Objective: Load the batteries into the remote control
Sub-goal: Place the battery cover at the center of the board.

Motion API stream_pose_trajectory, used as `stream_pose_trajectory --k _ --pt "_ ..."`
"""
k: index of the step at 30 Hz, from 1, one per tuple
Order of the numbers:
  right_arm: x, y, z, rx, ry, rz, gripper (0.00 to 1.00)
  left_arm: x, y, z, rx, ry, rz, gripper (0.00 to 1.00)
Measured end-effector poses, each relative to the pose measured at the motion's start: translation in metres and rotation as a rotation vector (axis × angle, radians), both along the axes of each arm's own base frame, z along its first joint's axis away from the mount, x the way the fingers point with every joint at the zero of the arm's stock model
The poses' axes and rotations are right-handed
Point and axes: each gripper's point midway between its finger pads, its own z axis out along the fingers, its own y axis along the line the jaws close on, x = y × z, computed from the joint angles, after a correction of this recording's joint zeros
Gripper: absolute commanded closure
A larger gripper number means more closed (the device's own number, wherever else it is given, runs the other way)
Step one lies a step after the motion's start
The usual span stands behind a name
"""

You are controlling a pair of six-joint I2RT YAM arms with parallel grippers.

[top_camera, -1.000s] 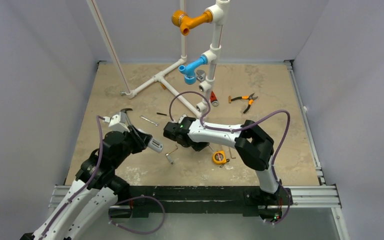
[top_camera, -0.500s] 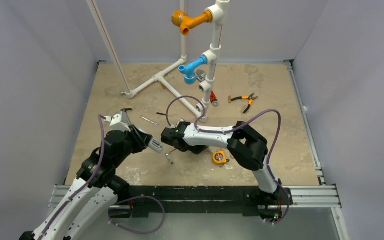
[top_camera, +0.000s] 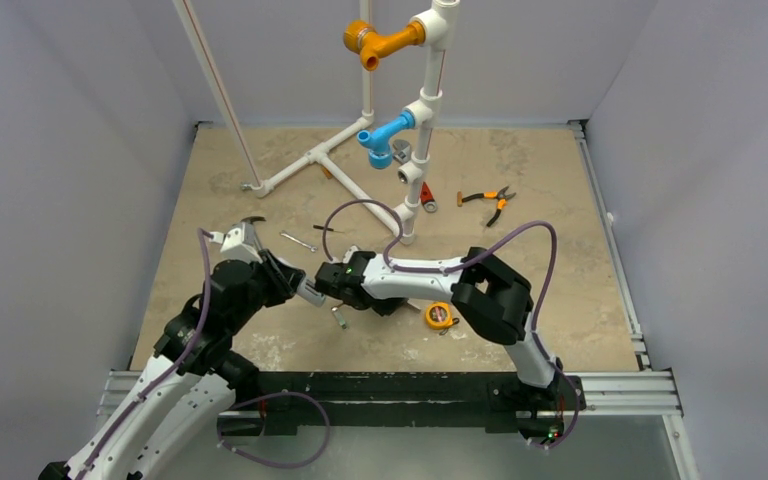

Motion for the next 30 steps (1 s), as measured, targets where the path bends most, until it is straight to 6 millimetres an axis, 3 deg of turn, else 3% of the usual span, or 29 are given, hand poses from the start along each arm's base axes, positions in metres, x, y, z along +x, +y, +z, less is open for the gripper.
stream_pose_trajectory --k 6,15,21,27,30 --pt "-0.006 0.009 -0.005 0.037 0.027 0.007 0.85 0.000 0.000 -0.001 0.003 0.005 0.000 1.00" --pt "-0.013 0.019 -0.011 0.107 0.063 0.005 0.71 0.000 -0.001 -0.002 0.010 0.008 -0.006 1.00" --pt "-0.008 0.025 0.012 0.283 0.056 -0.021 0.69 0.000 0.000 -0.002 0.011 0.007 -0.006 1.00" --pt "0.024 0.024 0.046 0.540 0.015 -0.074 0.67 0.000 0.001 -0.002 0.018 0.002 -0.007 1.00" --pt "0.029 0.029 0.054 0.623 0.017 -0.063 0.66 0.000 0.001 0.002 0.021 -0.004 -0.010 1.00"
